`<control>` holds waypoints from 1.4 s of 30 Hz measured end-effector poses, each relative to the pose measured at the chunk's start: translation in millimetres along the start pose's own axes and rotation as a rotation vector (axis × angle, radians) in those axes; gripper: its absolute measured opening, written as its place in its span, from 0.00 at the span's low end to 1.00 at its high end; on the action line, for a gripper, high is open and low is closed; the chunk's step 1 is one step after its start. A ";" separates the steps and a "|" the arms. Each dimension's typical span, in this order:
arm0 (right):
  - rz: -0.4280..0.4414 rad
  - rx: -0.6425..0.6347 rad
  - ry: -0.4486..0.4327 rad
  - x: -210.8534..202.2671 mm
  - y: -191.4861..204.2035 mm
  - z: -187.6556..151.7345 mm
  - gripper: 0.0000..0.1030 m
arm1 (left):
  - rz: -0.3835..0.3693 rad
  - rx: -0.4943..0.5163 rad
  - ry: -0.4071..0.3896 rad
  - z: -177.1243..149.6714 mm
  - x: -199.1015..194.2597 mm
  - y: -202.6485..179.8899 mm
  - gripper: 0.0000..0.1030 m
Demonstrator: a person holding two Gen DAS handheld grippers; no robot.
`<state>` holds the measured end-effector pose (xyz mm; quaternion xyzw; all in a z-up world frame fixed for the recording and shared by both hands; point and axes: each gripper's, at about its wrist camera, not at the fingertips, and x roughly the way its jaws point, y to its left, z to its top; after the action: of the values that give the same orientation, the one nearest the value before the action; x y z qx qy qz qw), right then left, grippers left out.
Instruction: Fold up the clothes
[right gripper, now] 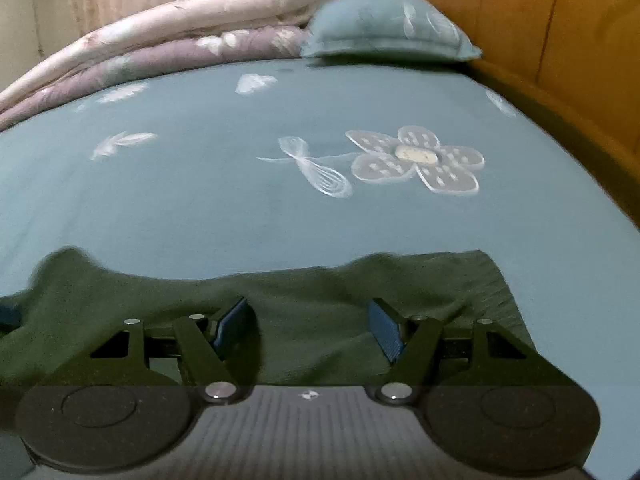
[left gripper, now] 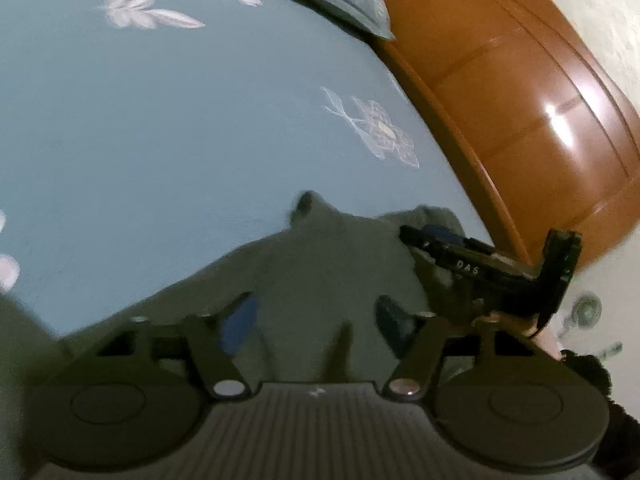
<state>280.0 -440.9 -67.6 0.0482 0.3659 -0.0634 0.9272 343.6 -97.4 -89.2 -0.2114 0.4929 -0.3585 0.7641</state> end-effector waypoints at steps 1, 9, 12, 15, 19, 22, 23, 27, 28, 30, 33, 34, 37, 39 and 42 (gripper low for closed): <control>0.019 0.029 -0.012 3.1 -6.0 3.6 0.70 | -0.002 -0.031 -0.005 -0.5 -3.6 1.6 0.61; 0.099 0.097 -0.083 -71.5 -22.2 1.2 0.74 | -0.003 0.049 -0.031 -5.6 -17.8 -33.4 0.66; 0.113 0.071 -0.051 -87.7 -22.8 -27.1 0.77 | -0.031 0.098 -0.022 -11.4 -5.5 -50.7 0.66; 0.036 0.050 0.026 -72.4 -29.0 -53.2 0.77 | 0.070 0.097 0.018 -17.3 12.2 -52.3 0.67; -0.005 0.076 -0.003 -90.7 -40.6 -64.4 0.76 | 0.112 0.041 0.023 -19.4 13.4 -41.4 0.64; -0.025 0.067 -0.038 -109.5 -37.9 -61.2 0.77 | 0.099 0.042 0.023 -16.5 5.8 -45.3 0.66; -0.015 0.051 -0.054 -113.4 -35.0 -60.1 0.78 | 0.088 0.051 0.029 -16.7 5.5 -48.9 0.66; 0.016 -0.036 -0.024 -96.6 -16.9 -61.4 0.79 | 0.046 0.105 0.068 -29.7 11.0 -66.1 0.67; 0.011 -0.050 0.004 -89.8 -16.4 -65.6 0.79 | 0.038 0.119 0.078 -34.2 13.2 -70.2 0.68; 0.000 -0.077 0.061 -76.4 -15.5 -74.0 0.80 | 0.056 0.104 0.115 -44.6 20.8 -69.0 0.70; 0.005 -0.095 0.060 -82.7 -13.7 -70.6 0.80 | 0.044 0.081 0.110 -51.5 15.3 -69.2 0.70; -0.006 -0.116 0.052 -87.4 -11.1 -66.5 0.80 | 0.033 0.079 0.105 -51.7 10.8 -70.8 0.70; 0.022 -0.161 0.004 -96.6 -1.4 -56.8 0.82 | 0.033 0.080 0.083 -54.2 3.4 -72.6 0.73; 0.072 -0.166 -0.013 -94.7 5.7 -52.6 0.83 | 0.062 0.045 0.103 -59.6 8.0 -66.5 0.73; 0.108 -0.179 0.038 -75.8 16.4 -55.0 0.83 | 0.071 0.011 0.087 -64.4 4.1 -66.7 0.72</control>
<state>190.6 -411.0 -55.0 -0.0142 0.3847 0.0206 0.9227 263.7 -142.2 -73.9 -0.1735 0.5310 -0.3427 0.7554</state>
